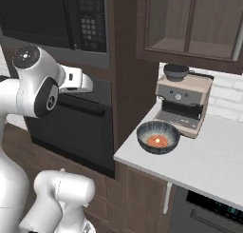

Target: Open the microwave, place the bowl with waffle inside the microwave, then close the microwave door and turn it on.

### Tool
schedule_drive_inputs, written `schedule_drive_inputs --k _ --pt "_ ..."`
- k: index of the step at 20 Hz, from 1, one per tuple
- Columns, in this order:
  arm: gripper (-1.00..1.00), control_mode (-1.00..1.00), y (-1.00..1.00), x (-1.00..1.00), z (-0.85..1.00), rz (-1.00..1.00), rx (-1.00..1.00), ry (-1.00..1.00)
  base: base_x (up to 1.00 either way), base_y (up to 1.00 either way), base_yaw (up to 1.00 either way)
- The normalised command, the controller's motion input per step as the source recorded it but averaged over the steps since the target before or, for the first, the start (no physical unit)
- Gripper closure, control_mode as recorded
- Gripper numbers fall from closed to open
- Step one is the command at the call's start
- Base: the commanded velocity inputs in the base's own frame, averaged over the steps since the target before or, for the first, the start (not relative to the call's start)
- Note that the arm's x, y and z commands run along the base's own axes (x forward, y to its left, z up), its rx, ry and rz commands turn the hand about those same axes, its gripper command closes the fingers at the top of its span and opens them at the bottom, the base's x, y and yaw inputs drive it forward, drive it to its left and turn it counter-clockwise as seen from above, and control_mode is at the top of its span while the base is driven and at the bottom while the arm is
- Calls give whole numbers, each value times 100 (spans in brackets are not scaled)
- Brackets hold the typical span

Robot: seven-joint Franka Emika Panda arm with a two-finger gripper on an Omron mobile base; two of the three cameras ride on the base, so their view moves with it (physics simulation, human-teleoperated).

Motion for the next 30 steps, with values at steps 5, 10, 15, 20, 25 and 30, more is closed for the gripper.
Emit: schedule_drive_inputs --k 5,10,15,20,25,30 --pt "-100 -100 12 24 23 -5 -3 0 0 0 0" --pt "-100 -100 16 19 34 -10 -4 -6 0 0 0" --pt "-100 -100 26 3 41 -7 -9 -24 0 0 0" --pt "-100 -100 39 1 36 -6 -7 -25 0 0 0" --pt "-100 -100 27 0 34 -9 0 -15 0 0 0" --pt "-100 -100 29 0 45 -8 0 -8 0 0 0"
